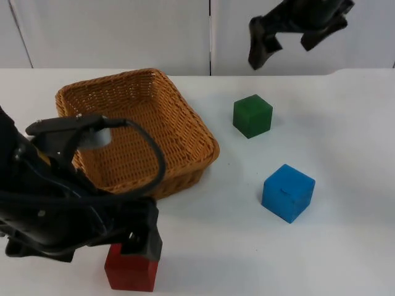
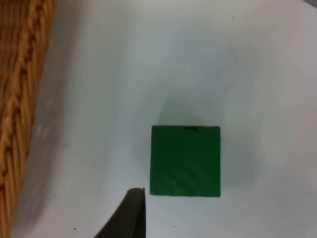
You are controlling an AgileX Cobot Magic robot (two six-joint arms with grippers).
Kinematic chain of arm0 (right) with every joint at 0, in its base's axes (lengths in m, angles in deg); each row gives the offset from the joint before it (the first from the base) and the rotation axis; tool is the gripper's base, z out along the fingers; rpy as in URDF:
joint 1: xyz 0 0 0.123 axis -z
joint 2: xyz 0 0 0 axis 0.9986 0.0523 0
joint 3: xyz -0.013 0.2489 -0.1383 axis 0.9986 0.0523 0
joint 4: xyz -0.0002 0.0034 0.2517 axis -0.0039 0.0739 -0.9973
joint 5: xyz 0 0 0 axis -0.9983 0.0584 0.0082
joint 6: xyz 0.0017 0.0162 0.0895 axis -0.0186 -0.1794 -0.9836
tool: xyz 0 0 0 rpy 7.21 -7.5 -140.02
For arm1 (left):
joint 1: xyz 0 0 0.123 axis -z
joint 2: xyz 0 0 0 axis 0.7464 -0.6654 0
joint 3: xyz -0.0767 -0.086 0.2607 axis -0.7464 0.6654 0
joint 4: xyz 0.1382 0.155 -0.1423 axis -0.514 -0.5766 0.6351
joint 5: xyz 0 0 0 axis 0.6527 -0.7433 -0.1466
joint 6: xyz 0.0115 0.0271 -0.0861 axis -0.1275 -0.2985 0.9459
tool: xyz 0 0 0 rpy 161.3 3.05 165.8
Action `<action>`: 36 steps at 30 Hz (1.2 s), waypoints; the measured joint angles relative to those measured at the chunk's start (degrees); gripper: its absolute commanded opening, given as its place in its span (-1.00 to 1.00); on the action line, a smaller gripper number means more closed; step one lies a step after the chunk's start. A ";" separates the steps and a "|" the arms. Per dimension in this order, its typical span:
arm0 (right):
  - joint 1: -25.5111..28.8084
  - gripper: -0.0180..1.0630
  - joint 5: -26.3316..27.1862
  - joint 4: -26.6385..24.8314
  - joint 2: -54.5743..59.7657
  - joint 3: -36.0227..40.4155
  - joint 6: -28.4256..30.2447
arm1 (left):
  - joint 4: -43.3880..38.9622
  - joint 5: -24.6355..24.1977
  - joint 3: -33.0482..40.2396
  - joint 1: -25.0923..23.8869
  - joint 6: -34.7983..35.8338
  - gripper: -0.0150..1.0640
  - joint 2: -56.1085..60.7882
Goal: Pick up one cube with each hand and place exactly two cubes into the same basket, leaving the remaining cube outside.
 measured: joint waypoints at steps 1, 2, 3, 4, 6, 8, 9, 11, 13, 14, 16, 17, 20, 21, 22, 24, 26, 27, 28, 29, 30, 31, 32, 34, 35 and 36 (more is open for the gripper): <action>0.00 0.95 0.00 0.00 0.00 0.00 0.00 | 0.00 0.00 0.00 0.00 0.00 0.97 0.00; -0.65 0.95 -0.25 1.11 1.36 -0.78 -0.99 | 0.00 0.24 0.00 0.00 0.00 0.97 -0.25; -1.17 0.95 -0.25 1.55 2.19 -1.20 -1.67 | 0.00 0.51 0.00 0.00 0.00 0.97 -0.69; -1.73 0.95 -0.25 1.70 3.14 -1.50 -2.24 | 0.00 0.61 0.00 0.00 0.32 0.97 -0.89; -1.94 0.95 -0.01 1.82 3.89 -1.64 -3.07 | 0.00 0.87 0.00 0.00 0.46 0.97 -1.13; -2.22 0.95 0.48 1.93 4.89 -1.64 -4.96 | 0.00 1.43 0.00 0.00 1.00 0.97 -1.39; -2.22 0.95 0.50 1.93 5.23 -1.64 -5.77 | 0.00 1.57 0.00 0.00 1.12 0.97 -1.39; -2.22 0.95 0.75 2.42 5.60 -1.64 -6.30 | 0.00 1.81 0.00 0.00 1.26 0.97 -1.39; -2.22 0.95 2.26 2.76 5.76 -1.64 -6.90 | 0.00 2.72 0.00 0.00 1.48 0.97 -1.47; -2.22 0.95 2.97 2.76 5.76 -1.64 -7.02 | 0.00 3.10 0.00 0.00 1.64 0.97 -1.62; -2.22 0.95 3.65 2.76 5.76 -1.64 -7.13 | 0.00 3.48 0.00 0.00 1.94 0.97 -2.05; -2.22 0.95 4.22 2.76 5.76 -1.64 -7.13 | 0.00 3.94 0.00 0.00 2.06 0.97 -2.52; -2.22 0.95 5.75 2.76 5.76 -1.87 -7.13 | 0.00 4.63 -0.14 0.00 2.36 0.97 -4.73; -2.22 0.95 6.48 2.76 5.76 -2.00 -7.13 | -0.15 4.63 -0.24 0.00 2.36 0.97 -5.83; -2.22 0.95 7.02 2.76 5.76 -2.04 -7.13 | -0.27 4.73 -0.62 0.00 2.36 0.97 -6.79; -2.22 0.95 7.51 2.76 5.76 -2.04 -7.13 | -0.27 5.03 -1.03 0.00 2.36 0.97 -7.85; -2.22 0.95 8.53 2.76 5.76 -2.04 -7.13 | -0.40 5.94 -1.79 0.09 2.36 0.97 -9.49; -2.22 0.95 8.75 2.76 5.76 -2.04 -7.13 | -0.40 6.19 -2.27 0.10 2.36 0.97 -10.21; -2.22 0.95 9.14 2.76 5.76 -2.04 -7.13 | -0.51 6.32 -2.72 0.10 2.36 0.97 -10.81; -2.22 0.95 9.14 2.76 5.76 -2.04 -7.13 | -0.51 6.32 -2.72 0.10 2.36 0.97 -10.81; -2.22 0.95 9.63 2.76 5.76 -2.04 -7.13 | -0.51 6.43 -2.95 0.10 2.36 0.97 -11.50; -2.22 0.95 10.02 2.87 5.88 -2.04 -7.13 | -0.70 6.43 -3.34 0.10 2.36 0.97 -11.95; -2.22 0.95 10.30 2.87 6.41 -2.04 -7.13 | -0.85 6.43 -3.82 0.10 2.36 0.97 -12.66; -2.22 0.95 10.66 2.87 6.91 -2.14 -7.13 | -0.85 6.43 -3.85 0.10 2.36 0.97 -12.99; -2.22 0.95 11.28 2.76 8.12 -2.14 -7.01 | -0.96 6.43 -3.94 0.10 2.36 0.97 -13.08; -2.22 0.95 11.67 2.76 9.24 -2.14 -7.00 | -1.12 6.43 -3.94 0.10 2.36 0.97 -13.30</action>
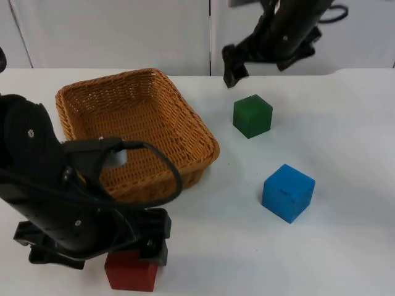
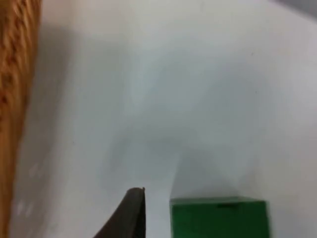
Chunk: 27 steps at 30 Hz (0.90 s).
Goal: Pick up one cube with each hand and place exactly two cubes into the same basket, leaving the remaining cube outside.
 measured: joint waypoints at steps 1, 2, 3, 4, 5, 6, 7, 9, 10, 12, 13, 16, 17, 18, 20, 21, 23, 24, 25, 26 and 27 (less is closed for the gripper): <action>0.00 0.95 0.29 0.00 1.12 0.00 0.11 | -0.10 0.00 0.00 0.00 0.00 0.97 -0.12; 0.00 0.95 0.67 0.00 2.02 0.00 0.10 | -0.11 0.00 -0.06 0.00 0.00 0.97 -0.09; 0.00 0.95 0.98 0.00 2.96 0.00 0.10 | -0.22 0.02 -0.06 0.00 0.00 0.97 -0.09; 0.00 0.95 0.98 0.00 2.96 0.00 0.10 | -0.22 0.02 -0.06 0.00 0.00 0.97 -0.09; 0.00 0.95 1.11 0.00 3.74 0.00 0.10 | -0.20 0.14 -0.06 0.00 0.00 0.97 -0.09; 0.00 0.93 1.24 0.00 4.27 0.00 0.10 | -0.20 0.26 -0.06 0.00 0.00 0.97 -0.09; 0.00 0.91 1.33 0.00 4.71 0.00 0.13 | -0.20 0.26 -0.06 0.00 0.00 0.97 -0.09; 0.00 0.86 1.39 0.00 4.95 0.00 0.23 | -0.20 0.26 -0.06 0.00 0.00 0.97 -0.09; 0.00 0.86 1.73 0.00 5.32 0.00 0.23 | -0.20 0.26 -0.06 0.00 0.00 0.97 -0.09; 0.00 0.83 2.13 0.00 5.66 0.00 0.23 | -0.20 0.26 -0.06 0.00 0.00 0.97 -0.09; 0.00 0.81 2.13 0.00 5.66 0.00 0.23 | -0.20 0.26 -0.06 0.00 0.00 0.97 -0.09; 0.00 0.81 2.28 0.00 5.78 0.00 0.23 | -0.33 0.36 -0.14 0.00 0.07 0.97 -0.09; 0.00 0.81 2.28 0.00 5.88 0.00 0.23 | -0.42 0.36 -0.14 0.00 0.07 0.97 -0.09; 0.00 0.80 2.28 0.00 5.88 0.00 0.23 | -0.42 0.36 -0.14 0.00 0.07 0.97 -0.09; 0.00 0.80 2.28 0.00 6.11 0.00 0.23 | -0.42 0.50 -0.14 0.00 0.07 0.97 -0.09; 0.00 0.80 2.28 0.00 6.21 0.00 0.23 | -0.42 0.63 -0.14 0.00 0.07 0.97 -0.09; 0.00 0.80 2.28 0.00 6.46 0.00 0.23 | -0.42 0.85 -0.14 0.00 0.07 0.97 -0.09; 0.00 0.80 2.28 0.00 6.47 0.00 0.23 | -0.42 0.98 -0.14 0.00 0.07 0.97 -0.09; 0.00 0.80 2.41 0.00 6.59 0.00 0.23 | -0.42 0.98 -0.14 0.00 0.07 0.97 -0.09; 0.00 0.78 2.41 0.00 6.59 0.00 0.23 | -0.42 0.98 -0.14 0.00 0.07 0.97 -0.09; 0.00 0.71 2.41 0.00 6.59 0.00 0.23 | -0.42 1.10 -0.14 0.00 0.07 0.96 -0.09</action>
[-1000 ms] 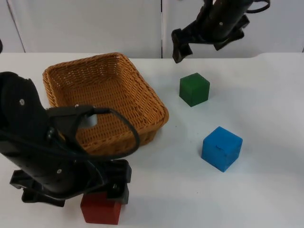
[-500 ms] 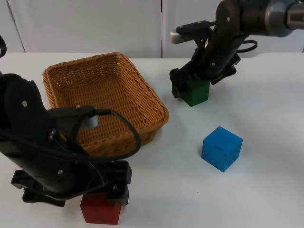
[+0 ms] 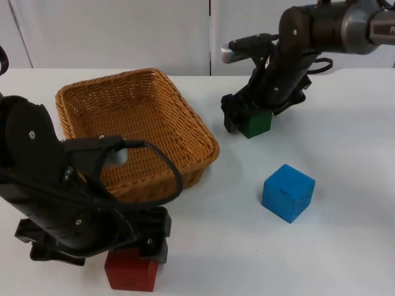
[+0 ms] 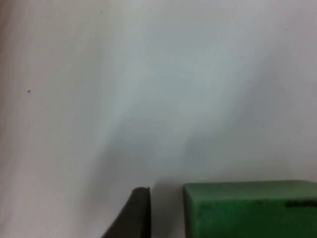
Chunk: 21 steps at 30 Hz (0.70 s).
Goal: Pick up one cube with each hand and place exactly two cubes into the same basket, leaving the remaining cube outside.
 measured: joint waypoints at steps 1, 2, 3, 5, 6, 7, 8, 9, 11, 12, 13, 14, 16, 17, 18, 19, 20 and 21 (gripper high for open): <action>0.00 0.53 0.00 0.00 0.00 0.00 0.00 | 0.00 0.00 0.00 0.00 0.00 0.87 0.00; 0.00 0.53 0.00 0.00 0.00 0.00 0.00 | 0.00 0.00 0.00 0.00 0.00 0.87 0.00; 0.00 0.40 0.00 0.00 0.00 0.00 0.00 | 0.00 0.00 0.00 0.00 0.00 0.78 0.00; 0.00 0.05 0.00 0.00 0.00 0.00 0.00 | 0.00 0.00 0.00 0.00 0.00 0.50 0.00; 0.00 0.05 0.00 0.00 0.00 0.00 0.00 | 0.00 0.00 0.00 0.00 0.00 0.50 0.00; 0.00 -0.12 0.00 -0.11 0.00 0.00 0.00 | 0.00 -0.11 0.00 0.00 0.00 0.25 0.00; 0.00 -0.45 0.00 -0.19 0.00 0.00 0.00 | 0.12 -0.36 0.00 0.00 0.00 0.01 0.00; 0.00 -0.67 0.00 -0.19 0.00 0.00 0.00 | 0.34 -0.47 0.00 0.00 0.00 -0.26 0.00; 0.00 -0.85 0.00 -0.19 0.00 0.00 -0.11 | 0.78 -0.47 0.00 0.00 0.00 -0.54 0.00; 0.00 -0.97 -0.11 -0.19 -0.20 0.00 -0.11 | 0.89 -0.47 0.00 0.00 0.00 -0.78 0.00; 0.00 -0.97 -0.21 -0.19 -0.64 0.00 -0.11 | 1.12 -0.47 0.00 0.00 0.00 -0.97 0.00; 0.00 -0.97 -0.21 -0.06 -1.14 0.00 -0.11 | 1.12 -0.47 0.00 0.00 0.00 -0.97 0.00; 0.00 -0.97 -0.24 -0.05 -1.76 0.00 -0.11 | 1.12 -0.47 0.00 0.00 0.00 -0.97 0.00; 0.00 -0.97 -0.35 0.04 -2.68 0.00 -0.11 | 1.12 -0.58 0.00 0.00 0.00 -0.97 0.00; 0.00 -0.97 -0.35 0.04 -4.15 0.00 -0.11 | 1.12 -0.73 0.00 0.00 0.00 -0.97 0.00; 0.00 -0.97 -0.48 0.04 -5.38 0.00 -0.11 | 1.12 -1.03 0.00 0.00 0.00 -0.97 0.27; 0.00 -0.97 -0.59 0.42 -6.23 0.00 -0.11 | 1.12 -1.41 0.00 0.00 0.00 -0.97 0.43; 0.00 -0.97 -0.59 0.42 -6.23 0.00 -0.11 | 1.12 -1.41 0.00 0.00 0.00 -0.97 0.43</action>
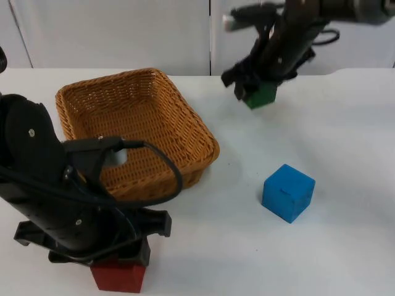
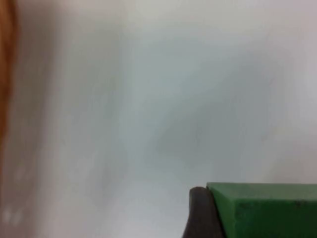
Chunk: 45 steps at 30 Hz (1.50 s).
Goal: Pick up one cube with each hand and place exactly two cubes into the same basket, leaving the remaining cube outside.
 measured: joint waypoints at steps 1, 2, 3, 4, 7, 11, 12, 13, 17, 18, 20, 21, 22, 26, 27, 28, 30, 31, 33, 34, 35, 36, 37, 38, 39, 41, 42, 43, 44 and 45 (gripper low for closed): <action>0.00 -0.97 -0.23 0.00 -1.26 0.00 0.16 | 0.00 -0.60 0.00 0.00 0.00 -0.97 0.67; 0.00 -0.97 -0.39 0.00 -2.31 0.00 0.25 | 0.00 -0.93 0.00 0.00 0.00 -0.97 1.46; 0.00 -0.97 -0.84 0.00 -3.60 0.00 0.37 | 0.00 -1.50 0.00 0.00 0.00 -0.97 2.61; 0.00 -0.97 -0.96 0.00 -4.92 0.00 0.54 | 0.00 -2.01 0.00 0.00 -0.13 -0.97 3.99; 0.00 -0.97 -1.76 0.00 -7.68 0.00 0.54 | -0.26 -3.41 0.10 0.00 -0.39 -0.97 8.16; 0.00 -0.97 -3.31 0.00 -10.64 0.00 0.67 | -1.38 -4.91 0.10 0.00 -0.49 -0.97 14.45; 0.00 -0.97 -3.69 0.00 -11.20 0.00 0.67 | -1.66 -5.01 0.10 0.00 -0.49 -0.97 16.81; 0.00 -0.97 -4.25 0.00 -12.07 0.00 0.67 | -2.05 -5.14 0.10 0.00 -0.49 -0.97 19.09; 0.00 -0.97 -5.51 0.00 -13.10 0.00 0.67 | -2.92 -5.27 0.10 0.00 -0.49 -0.97 24.39; 0.00 -0.97 -5.92 0.00 -13.26 0.00 0.79 | -3.07 -5.27 0.10 0.00 -0.49 -0.97 25.68; 0.00 -0.97 -6.66 0.00 -13.31 0.00 0.93 | -3.29 -5.27 0.10 0.00 -0.49 -0.97 27.04; 0.00 -0.97 -6.87 0.00 -13.31 0.00 1.04 | -3.51 -5.27 0.10 0.00 -0.49 -0.97 27.28; 0.00 -0.97 -6.87 0.00 -13.31 0.00 1.04 | -3.51 -5.27 0.10 0.00 -0.49 -0.97 27.28; 0.00 -0.97 -7.17 0.00 -13.31 0.00 1.18 | -3.87 -5.27 0.10 0.00 -0.49 -0.97 27.41; 0.00 -0.97 -7.17 0.00 -13.31 0.00 1.18 | -3.87 -5.27 0.10 0.00 -0.49 -0.97 27.41; 0.00 -0.97 -7.17 0.00 -13.31 0.00 1.45 | -3.87 -5.27 0.10 0.00 -0.49 -0.97 27.41; 0.00 -0.97 -7.17 0.00 -13.31 0.00 1.71 | -3.87 -5.27 0.10 0.00 -0.49 -0.97 27.41; 0.00 -0.97 -7.17 0.00 -13.31 0.00 1.71 | -3.87 -5.27 0.10 0.00 -0.49 -0.97 27.41; 0.00 -0.97 -7.21 0.00 -13.31 0.00 1.87 | -4.26 -5.00 0.10 0.00 -0.49 -0.97 27.41; 0.00 -0.97 -7.21 0.00 -13.31 0.00 2.10 | -4.41 -4.85 0.10 0.00 -0.49 -0.97 27.41; 0.00 -0.97 -7.21 0.00 -13.31 0.00 2.23 | -4.55 -4.65 0.10 0.00 -0.61 -0.97 27.41; 0.00 -0.97 -7.30 -0.38 -13.31 0.00 2.64 | -4.77 -4.27 0.10 0.00 -0.61 -0.97 27.41; 0.00 -0.97 -7.30 -0.38 -13.31 0.00 2.64 | -4.77 -4.27 0.10 0.00 -0.61 -0.97 27.41; 0.00 -0.97 -7.30 -0.50 -13.31 0.00 2.80 | -4.77 -3.85 0.10 0.00 -0.61 -0.97 27.41; -0.04 -0.97 -7.30 -0.85 -13.31 0.00 2.92 | -4.77 -3.41 0.10 0.00 -0.61 -0.97 27.41; -0.50 -0.97 -7.34 -1.09 -13.31 0.00 3.03 | -4.81 -2.37 0.10 0.00 -0.61 -0.97 27.15; -0.50 -0.97 -7.34 -1.09 -13.31 0.00 3.03 | -4.81 -2.37 0.10 0.00 -0.61 -0.97 27.15; -0.88 -0.97 -7.44 -1.09 -13.31 0.00 3.38 | -5.03 -1.94 0.10 0.00 -0.61 -0.97 26.73; -1.33 -0.97 -7.44 -1.09 -13.31 0.00 3.92 | -5.15 -1.71 0.10 0.00 -0.61 -0.97 26.30; -1.72 -0.97 -7.44 -1.09 -13.31 0.00 4.36 | -5.26 -1.64 0.10 0.00 -0.61 -0.97 25.77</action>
